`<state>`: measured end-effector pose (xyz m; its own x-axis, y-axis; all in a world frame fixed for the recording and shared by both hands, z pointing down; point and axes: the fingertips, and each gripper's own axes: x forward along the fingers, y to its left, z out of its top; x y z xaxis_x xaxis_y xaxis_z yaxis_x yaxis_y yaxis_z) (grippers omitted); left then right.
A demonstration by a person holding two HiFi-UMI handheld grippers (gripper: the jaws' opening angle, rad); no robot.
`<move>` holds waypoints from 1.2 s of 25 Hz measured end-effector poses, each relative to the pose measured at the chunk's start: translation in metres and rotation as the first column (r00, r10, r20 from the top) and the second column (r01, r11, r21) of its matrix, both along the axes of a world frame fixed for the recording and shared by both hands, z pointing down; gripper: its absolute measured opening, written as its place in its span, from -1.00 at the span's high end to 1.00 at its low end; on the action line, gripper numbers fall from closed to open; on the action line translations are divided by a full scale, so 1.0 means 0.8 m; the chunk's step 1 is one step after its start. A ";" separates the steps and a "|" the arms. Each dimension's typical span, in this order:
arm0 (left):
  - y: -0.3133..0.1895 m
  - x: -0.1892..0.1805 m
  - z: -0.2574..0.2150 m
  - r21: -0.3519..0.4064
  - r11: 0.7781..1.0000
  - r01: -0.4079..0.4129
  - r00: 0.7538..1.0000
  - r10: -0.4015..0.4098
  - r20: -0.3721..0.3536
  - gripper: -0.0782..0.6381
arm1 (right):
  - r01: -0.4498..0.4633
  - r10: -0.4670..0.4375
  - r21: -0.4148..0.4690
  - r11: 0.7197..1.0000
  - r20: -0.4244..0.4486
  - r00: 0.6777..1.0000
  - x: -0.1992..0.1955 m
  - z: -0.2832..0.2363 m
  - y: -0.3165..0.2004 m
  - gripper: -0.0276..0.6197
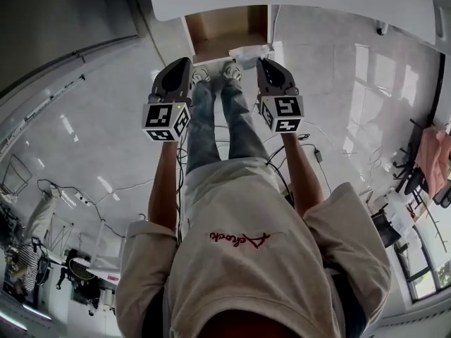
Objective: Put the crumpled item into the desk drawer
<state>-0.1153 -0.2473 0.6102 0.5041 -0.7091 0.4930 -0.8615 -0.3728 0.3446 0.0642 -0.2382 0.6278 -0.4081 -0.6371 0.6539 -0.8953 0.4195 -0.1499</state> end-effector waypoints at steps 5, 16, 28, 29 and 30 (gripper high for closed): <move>0.013 0.005 0.040 -0.022 1.000 0.002 1.000 -0.002 -0.004 0.76 | 0.006 -0.006 -0.045 0.999 -0.003 1.000 0.004 0.043 0.027 0.87; 0.041 0.028 0.096 -0.073 0.997 0.018 0.999 -0.021 -0.039 0.76 | 0.075 -0.075 -0.047 0.996 0.008 0.997 -0.013 0.096 0.013 0.87; 0.034 0.023 0.138 -0.087 0.996 0.032 0.999 -0.035 -0.041 0.76 | 0.192 -0.191 -0.001 0.981 -0.058 0.980 -0.042 0.155 -0.085 0.87; 0.034 0.024 0.140 -0.089 0.996 0.032 0.998 -0.036 -0.043 0.76 | 0.215 -0.214 0.001 0.977 -0.079 0.974 -0.046 0.158 -0.092 0.87; 0.035 0.024 0.140 -0.091 0.995 0.033 0.998 -0.037 -0.045 0.76 | 0.243 -0.241 0.001 0.970 -0.104 0.965 -0.050 0.162 -0.099 0.87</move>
